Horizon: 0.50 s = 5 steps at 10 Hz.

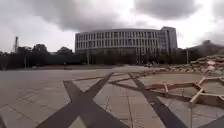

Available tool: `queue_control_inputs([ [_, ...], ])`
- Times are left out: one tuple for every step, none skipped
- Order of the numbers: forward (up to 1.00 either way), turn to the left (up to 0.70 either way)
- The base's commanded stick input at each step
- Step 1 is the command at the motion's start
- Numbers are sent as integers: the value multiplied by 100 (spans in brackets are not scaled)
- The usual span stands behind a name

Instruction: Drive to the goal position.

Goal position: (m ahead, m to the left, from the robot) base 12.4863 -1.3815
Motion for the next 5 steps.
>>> queue_control_inputs([
  [30, 2],
  [30, 2],
  [30, 3],
  [30, 1],
  [30, -1],
])
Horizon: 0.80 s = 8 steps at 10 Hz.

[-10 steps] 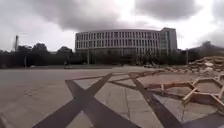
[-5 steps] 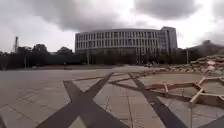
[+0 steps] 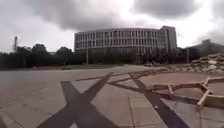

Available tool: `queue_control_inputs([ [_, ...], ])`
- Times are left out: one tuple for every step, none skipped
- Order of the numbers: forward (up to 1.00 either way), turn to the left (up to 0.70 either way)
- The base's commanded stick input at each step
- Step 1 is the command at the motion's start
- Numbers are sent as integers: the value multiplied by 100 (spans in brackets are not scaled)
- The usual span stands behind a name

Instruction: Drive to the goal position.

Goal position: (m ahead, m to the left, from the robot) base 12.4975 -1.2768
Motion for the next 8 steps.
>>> queue_control_inputs([
  [30, -2],
  [30, -2],
  [30, -2],
  [30, -2],
  [30, -2],
  [30, -2],
  [30, -2],
  [30, -2],
])
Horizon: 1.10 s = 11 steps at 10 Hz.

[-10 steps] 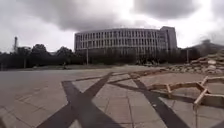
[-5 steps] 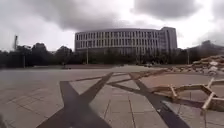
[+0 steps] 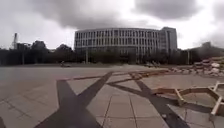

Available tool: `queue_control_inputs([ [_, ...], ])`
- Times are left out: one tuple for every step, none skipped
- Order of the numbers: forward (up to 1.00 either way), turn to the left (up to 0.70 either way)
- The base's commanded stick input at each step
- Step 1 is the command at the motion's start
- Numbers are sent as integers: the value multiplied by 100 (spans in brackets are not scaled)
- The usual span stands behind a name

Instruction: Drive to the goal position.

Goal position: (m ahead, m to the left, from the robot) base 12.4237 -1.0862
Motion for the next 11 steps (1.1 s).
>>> queue_control_inputs([
  [30, -2],
  [30, -2],
  [30, -2],
  [30, -2],
  [30, -2],
  [30, -2],
  [30, -2],
  [30, -2],
  [30, -2],
  [30, -1],
  [30, 0],
])
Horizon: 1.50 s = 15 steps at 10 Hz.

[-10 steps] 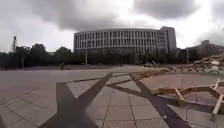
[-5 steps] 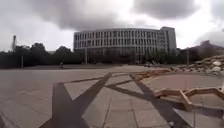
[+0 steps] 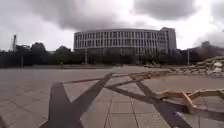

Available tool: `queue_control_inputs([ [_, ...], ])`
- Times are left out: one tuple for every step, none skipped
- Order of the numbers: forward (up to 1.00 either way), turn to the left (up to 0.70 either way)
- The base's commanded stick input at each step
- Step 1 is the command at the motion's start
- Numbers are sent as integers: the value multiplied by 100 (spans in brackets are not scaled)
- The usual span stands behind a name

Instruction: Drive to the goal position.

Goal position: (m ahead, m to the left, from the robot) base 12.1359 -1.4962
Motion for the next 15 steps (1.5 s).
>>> queue_control_inputs([
  [30, -1],
  [30, -1],
  [30, -2],
  [30, -2],
  [30, -2],
  [30, -2],
  [30, -2],
  [30, -2],
  [30, -2],
  [30, -2],
  [30, -2],
  [30, -2],
  [30, -2],
  [30, -2],
  [30, -2],
])
